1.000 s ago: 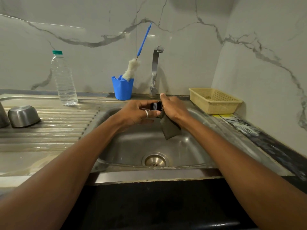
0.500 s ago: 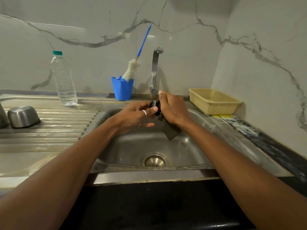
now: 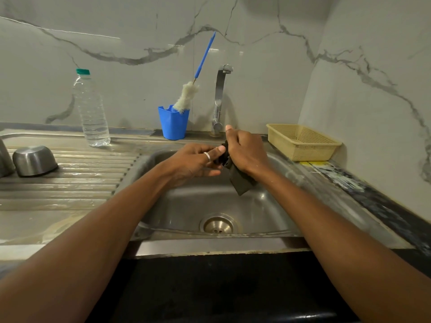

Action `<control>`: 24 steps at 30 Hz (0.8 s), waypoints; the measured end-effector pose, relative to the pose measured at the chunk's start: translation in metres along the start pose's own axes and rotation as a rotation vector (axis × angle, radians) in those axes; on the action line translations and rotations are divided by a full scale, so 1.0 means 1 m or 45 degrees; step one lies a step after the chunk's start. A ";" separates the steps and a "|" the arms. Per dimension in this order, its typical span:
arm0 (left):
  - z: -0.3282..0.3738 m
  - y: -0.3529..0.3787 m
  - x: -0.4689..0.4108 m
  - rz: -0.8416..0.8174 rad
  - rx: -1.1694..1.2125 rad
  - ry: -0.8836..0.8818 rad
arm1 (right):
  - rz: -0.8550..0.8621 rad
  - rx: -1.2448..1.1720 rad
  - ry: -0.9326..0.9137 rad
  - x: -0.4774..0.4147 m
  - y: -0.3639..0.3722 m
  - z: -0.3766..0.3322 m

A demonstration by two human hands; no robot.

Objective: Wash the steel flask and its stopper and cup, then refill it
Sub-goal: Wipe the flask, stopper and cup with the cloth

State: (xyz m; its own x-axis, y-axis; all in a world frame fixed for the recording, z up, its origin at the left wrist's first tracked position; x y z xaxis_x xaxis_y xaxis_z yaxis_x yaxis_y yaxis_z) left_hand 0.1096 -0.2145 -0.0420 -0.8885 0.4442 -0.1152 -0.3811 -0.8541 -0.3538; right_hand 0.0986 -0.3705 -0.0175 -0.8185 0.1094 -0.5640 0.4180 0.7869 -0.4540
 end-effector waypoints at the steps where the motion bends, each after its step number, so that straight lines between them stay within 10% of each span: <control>1: -0.001 -0.002 0.000 -0.013 0.002 0.021 | -0.059 -0.025 0.058 0.002 0.000 0.000; 8: 0.002 -0.009 -0.001 -0.073 -0.175 0.200 | -0.411 -0.522 0.777 -0.001 0.011 0.019; 24: 0.005 -0.007 0.001 -0.018 0.253 -0.049 | 0.017 -0.008 -0.089 0.001 0.001 -0.003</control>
State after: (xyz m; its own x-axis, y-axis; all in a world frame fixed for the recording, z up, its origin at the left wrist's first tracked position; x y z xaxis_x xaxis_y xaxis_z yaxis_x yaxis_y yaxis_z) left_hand 0.1106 -0.2094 -0.0349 -0.8902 0.4495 -0.0749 -0.4336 -0.8860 -0.1643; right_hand 0.0969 -0.3672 -0.0166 -0.7831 0.0775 -0.6170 0.4263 0.7893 -0.4420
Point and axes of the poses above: each hand's wrist, its own x-axis away from the middle knuckle, its own y-axis out of the palm, z = x × y, the point moved 2 cm from there along -x, towards the middle knuckle, and after that the axes turned 14 degrees about -x, right-handed, at the moved point
